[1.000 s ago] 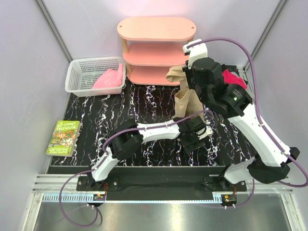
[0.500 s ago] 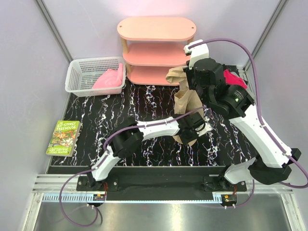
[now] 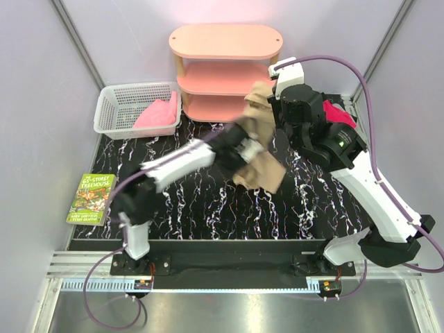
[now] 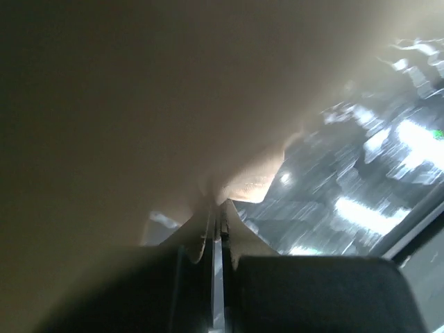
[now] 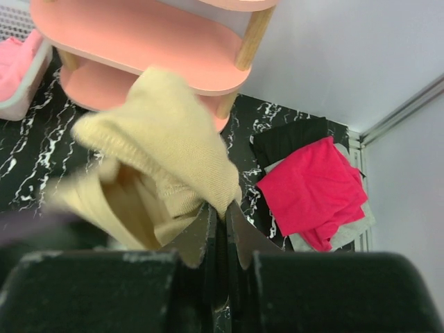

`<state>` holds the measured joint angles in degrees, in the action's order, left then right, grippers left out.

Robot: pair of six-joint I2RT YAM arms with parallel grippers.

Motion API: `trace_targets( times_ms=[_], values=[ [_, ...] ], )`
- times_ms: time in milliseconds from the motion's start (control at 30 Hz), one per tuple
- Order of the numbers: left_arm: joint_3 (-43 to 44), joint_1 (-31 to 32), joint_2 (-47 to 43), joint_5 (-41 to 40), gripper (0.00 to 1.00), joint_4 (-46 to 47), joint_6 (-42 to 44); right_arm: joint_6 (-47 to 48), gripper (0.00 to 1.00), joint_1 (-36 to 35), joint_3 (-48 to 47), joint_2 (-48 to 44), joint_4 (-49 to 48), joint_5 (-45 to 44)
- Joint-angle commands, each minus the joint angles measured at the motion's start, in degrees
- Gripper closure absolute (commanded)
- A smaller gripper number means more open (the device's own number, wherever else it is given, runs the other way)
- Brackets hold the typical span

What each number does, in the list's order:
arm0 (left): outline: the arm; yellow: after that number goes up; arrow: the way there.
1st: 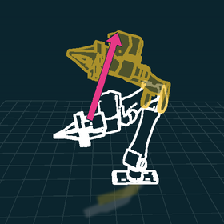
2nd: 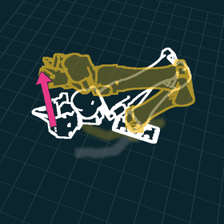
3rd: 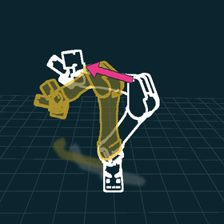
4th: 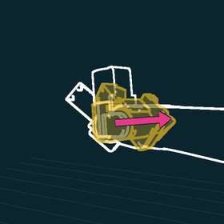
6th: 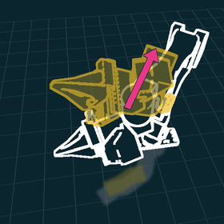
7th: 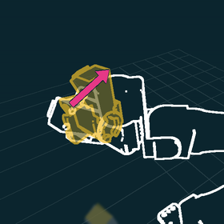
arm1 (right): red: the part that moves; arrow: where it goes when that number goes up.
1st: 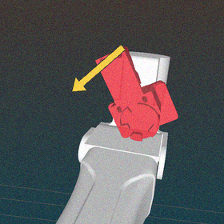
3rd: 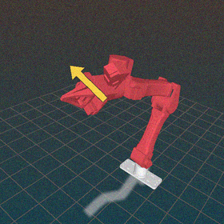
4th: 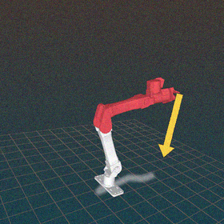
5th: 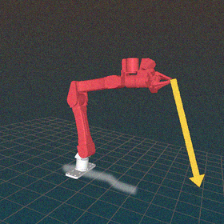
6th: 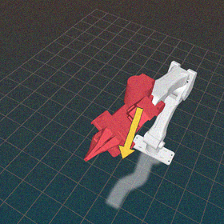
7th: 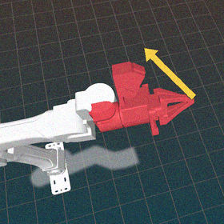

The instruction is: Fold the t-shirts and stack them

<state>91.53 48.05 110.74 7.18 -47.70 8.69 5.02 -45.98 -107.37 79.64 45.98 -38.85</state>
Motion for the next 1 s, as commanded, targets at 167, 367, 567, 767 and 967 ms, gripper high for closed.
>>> trace_targets(
  times_ms=[167, 367, 567, 767, 967],
  values=[
    [-4.34, -15.44, -32.59, -3.57, 1.00, -12.84, 4.32, -2.90, 1.00, 3.51, 6.98, -2.56, -2.03, -4.13],
    [-7.58, -17.20, -40.51, -4.54, 1.00, -15.40, 4.05, -4.66, 1.00, 9.49, 11.65, -2.03, -2.20, -1.84],
    [-7.59, -18.61, -42.10, -6.65, 1.00, -16.19, 5.90, -4.66, 1.00, 12.40, 8.77, -0.97, -2.30, -1.32],
    [-4.78, -23.87, -43.32, -10.78, 1.00, -14.44, 9.59, -9.40, 1.00, 12.49, 8.05, -4.31, 3.41, 0.00],
    [-0.04, -29.59, -43.68, -15.00, 1.00, -12.77, 13.72, -17.65, 1.00, 12.40, 10.16, -12.47, 9.30, 8.60]
  ],
)
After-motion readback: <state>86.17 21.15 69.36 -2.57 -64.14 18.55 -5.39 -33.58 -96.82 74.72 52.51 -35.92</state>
